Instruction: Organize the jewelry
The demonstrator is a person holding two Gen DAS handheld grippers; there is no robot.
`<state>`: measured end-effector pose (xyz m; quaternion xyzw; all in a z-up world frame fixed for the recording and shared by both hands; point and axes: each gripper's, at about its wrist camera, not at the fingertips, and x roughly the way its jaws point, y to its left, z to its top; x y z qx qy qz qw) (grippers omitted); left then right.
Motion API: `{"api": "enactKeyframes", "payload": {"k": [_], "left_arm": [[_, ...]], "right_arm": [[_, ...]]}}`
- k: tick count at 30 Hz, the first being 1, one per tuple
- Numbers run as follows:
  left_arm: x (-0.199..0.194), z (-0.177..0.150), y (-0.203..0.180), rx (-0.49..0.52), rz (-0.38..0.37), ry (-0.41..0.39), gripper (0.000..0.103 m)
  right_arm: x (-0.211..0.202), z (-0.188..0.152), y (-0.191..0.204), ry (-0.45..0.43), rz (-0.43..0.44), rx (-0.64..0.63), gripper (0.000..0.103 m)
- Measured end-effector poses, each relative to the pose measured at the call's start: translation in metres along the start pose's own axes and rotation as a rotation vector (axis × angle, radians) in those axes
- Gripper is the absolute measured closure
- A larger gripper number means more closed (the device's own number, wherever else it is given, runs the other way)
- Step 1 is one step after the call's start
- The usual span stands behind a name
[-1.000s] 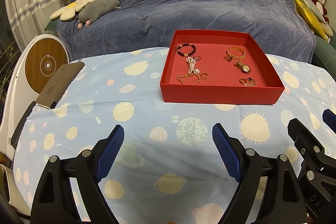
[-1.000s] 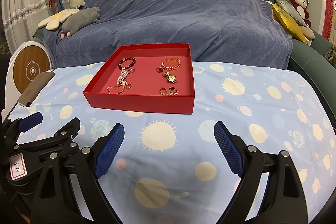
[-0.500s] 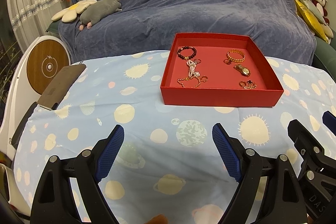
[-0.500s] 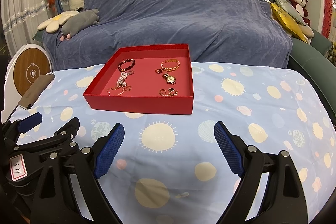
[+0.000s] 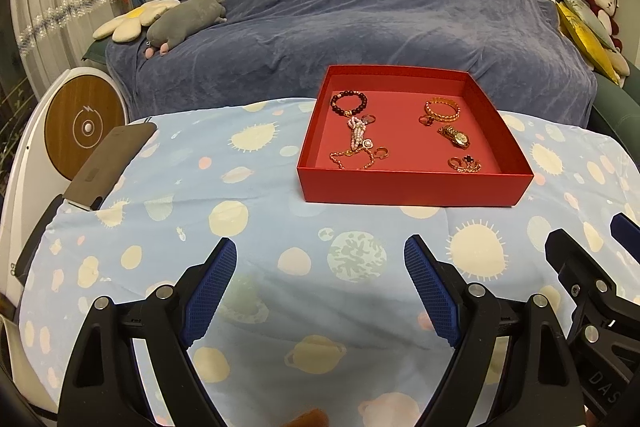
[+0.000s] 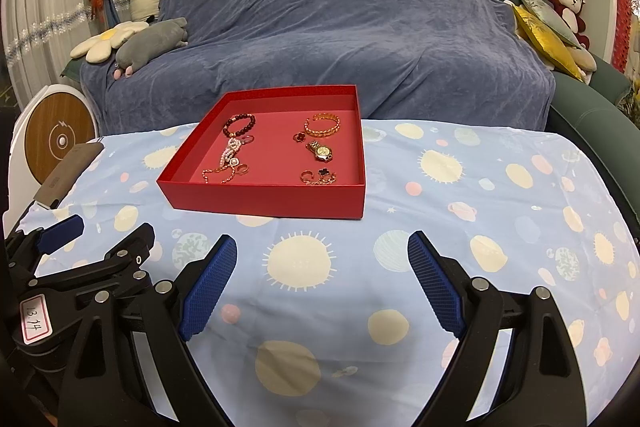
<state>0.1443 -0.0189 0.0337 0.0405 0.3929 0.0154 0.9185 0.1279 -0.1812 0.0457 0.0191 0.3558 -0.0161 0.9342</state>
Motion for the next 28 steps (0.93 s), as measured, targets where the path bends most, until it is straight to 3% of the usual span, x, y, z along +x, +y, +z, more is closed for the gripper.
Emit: {"api": "enactKeyframes", "payload": {"k": [20, 28], "left_arm": [[-0.0013, -0.0018, 0.0013, -0.009, 0.006, -0.019, 0.020], [-0.0025, -0.0004, 0.0030, -0.018, 0.000, -0.037, 0.020]], "right_arm": [[-0.0031, -0.0015, 0.0000, -0.006, -0.002, -0.004, 0.016], [-0.0044, -0.0013, 0.0000, -0.029, -0.023, 0.013, 0.010]]}}
